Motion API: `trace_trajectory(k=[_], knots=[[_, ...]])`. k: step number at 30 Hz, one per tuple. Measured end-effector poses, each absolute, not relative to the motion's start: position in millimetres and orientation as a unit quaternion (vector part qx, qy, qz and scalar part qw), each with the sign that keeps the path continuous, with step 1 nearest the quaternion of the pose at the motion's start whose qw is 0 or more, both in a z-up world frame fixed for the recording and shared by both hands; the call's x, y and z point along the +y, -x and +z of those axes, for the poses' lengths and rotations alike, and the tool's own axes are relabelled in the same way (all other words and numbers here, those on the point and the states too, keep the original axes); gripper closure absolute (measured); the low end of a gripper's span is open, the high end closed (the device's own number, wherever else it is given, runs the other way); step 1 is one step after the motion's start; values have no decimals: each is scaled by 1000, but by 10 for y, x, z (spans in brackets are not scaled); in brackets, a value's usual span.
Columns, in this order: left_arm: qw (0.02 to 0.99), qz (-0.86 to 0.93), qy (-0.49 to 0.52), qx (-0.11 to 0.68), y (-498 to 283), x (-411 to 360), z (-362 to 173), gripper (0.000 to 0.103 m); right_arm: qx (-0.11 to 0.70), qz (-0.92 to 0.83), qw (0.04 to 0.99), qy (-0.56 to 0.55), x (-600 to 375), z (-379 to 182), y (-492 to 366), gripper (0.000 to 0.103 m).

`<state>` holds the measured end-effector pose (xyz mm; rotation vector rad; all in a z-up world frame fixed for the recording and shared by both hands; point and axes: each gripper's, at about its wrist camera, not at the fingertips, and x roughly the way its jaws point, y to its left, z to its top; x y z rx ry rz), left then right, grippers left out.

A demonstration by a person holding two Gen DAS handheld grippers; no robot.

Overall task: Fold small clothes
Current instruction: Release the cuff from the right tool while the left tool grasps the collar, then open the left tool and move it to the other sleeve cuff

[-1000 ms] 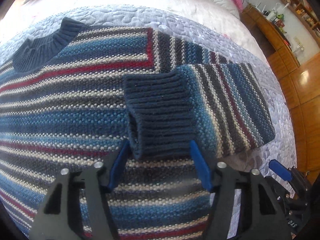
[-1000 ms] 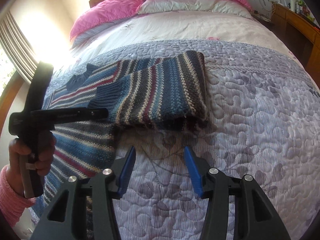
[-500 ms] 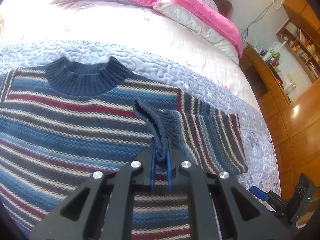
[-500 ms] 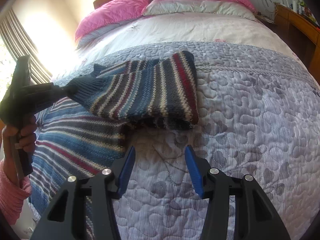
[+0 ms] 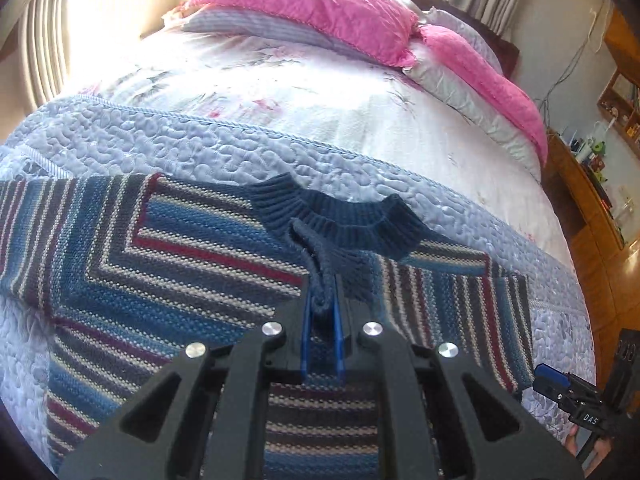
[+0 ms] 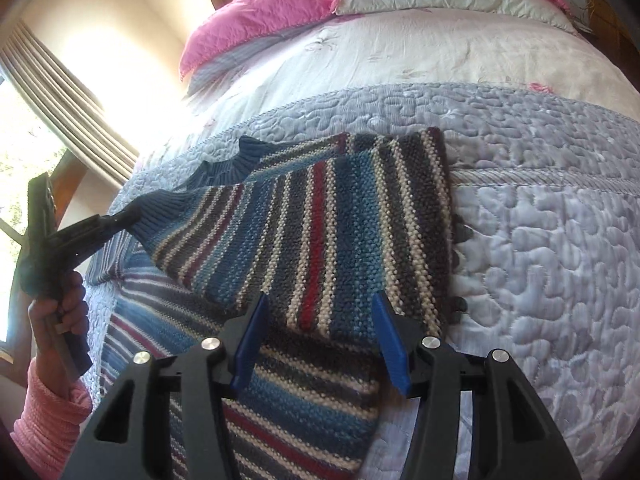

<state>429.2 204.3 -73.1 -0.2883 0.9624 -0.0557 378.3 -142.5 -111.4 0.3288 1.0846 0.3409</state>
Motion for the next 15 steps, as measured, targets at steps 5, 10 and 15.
trace_trajectory(k=[5,10,15], knots=[[856,-2,131,500,-4347,2195,-1164,95,546,130,812,-162,-1363,-1448,-3888,46],[844,5,137,519,-4338,2301,-1559,88,545,119,820,-128,-1258,-1539,-3862,46],[853,27,117,508,-4223,2320,-1314,78,539,122,823,-135,-1246,-1386,-3841,45]])
